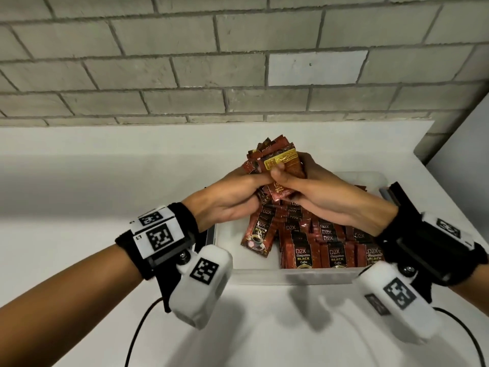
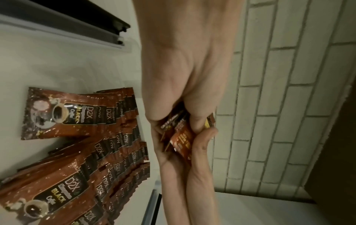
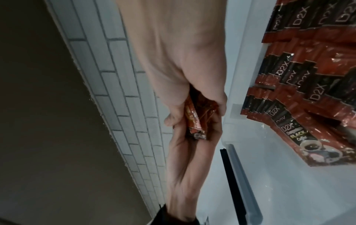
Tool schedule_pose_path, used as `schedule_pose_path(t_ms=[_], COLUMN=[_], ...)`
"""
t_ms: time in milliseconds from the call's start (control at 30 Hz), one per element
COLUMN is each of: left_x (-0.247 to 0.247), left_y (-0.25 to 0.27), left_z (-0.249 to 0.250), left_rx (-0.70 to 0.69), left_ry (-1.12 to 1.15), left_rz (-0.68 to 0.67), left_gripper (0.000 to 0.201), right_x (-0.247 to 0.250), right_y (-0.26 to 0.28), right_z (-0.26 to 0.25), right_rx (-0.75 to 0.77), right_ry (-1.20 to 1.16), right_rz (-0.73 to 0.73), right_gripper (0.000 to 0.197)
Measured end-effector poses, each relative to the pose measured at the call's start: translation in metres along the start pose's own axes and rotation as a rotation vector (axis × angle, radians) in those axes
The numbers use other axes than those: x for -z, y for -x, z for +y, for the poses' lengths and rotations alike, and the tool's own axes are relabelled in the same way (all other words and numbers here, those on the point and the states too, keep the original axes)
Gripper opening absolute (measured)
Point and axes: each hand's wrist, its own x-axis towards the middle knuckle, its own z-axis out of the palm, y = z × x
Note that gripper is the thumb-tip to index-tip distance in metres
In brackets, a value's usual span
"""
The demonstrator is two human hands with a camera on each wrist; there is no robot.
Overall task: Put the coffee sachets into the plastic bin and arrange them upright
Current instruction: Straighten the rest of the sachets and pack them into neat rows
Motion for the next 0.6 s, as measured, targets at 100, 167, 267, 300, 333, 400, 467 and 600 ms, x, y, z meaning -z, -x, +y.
schedule_pose_path(t_ms=[100, 167, 267, 300, 333, 400, 467, 600], left_x=[0.002, 0.002, 0.002, 0.002, 0.002, 0.0, -0.001, 0.005], left_y=[0.0, 0.0, 0.004, 0.005, 0.005, 0.007, 0.011, 0.003], left_z=[-0.001, -0.001, -0.002, -0.003, -0.005, -0.006, -0.004, -0.011], left_rx=[0.026, 0.06, 0.142, 0.164, 0.183, 0.221, 0.251, 0.296], left_ry=[0.044, -0.053, -0.311, -0.361, -0.395, -0.465, -0.713, -1.705], left_rz=[-0.05, -0.072, -0.002, 0.024, 0.038, 0.036, 0.02, -0.008], left_gripper=[0.056, 0.067, 0.071, 0.074, 0.081, 0.1, 0.09, 0.049], right_x=[0.005, 0.009, 0.017, 0.021, 0.026, 0.039, 0.057, 0.093], right_y=[-0.004, -0.005, -0.005, -0.005, -0.006, -0.006, -0.003, 0.016], right_z=[0.003, 0.007, 0.006, 0.006, 0.004, 0.0, -0.003, -0.005], right_rx=[-0.027, -0.045, -0.074, -0.089, -0.104, -0.107, -0.104, -0.056], right_ry=[-0.012, 0.006, 0.01, -0.009, -0.036, -0.088, -0.123, -0.112], right_rz=[-0.001, -0.003, -0.032, -0.029, -0.006, 0.054, 0.07, 0.063], right_gripper=[0.057, 0.049, 0.034, 0.038, 0.041, 0.045, 0.062, 0.093])
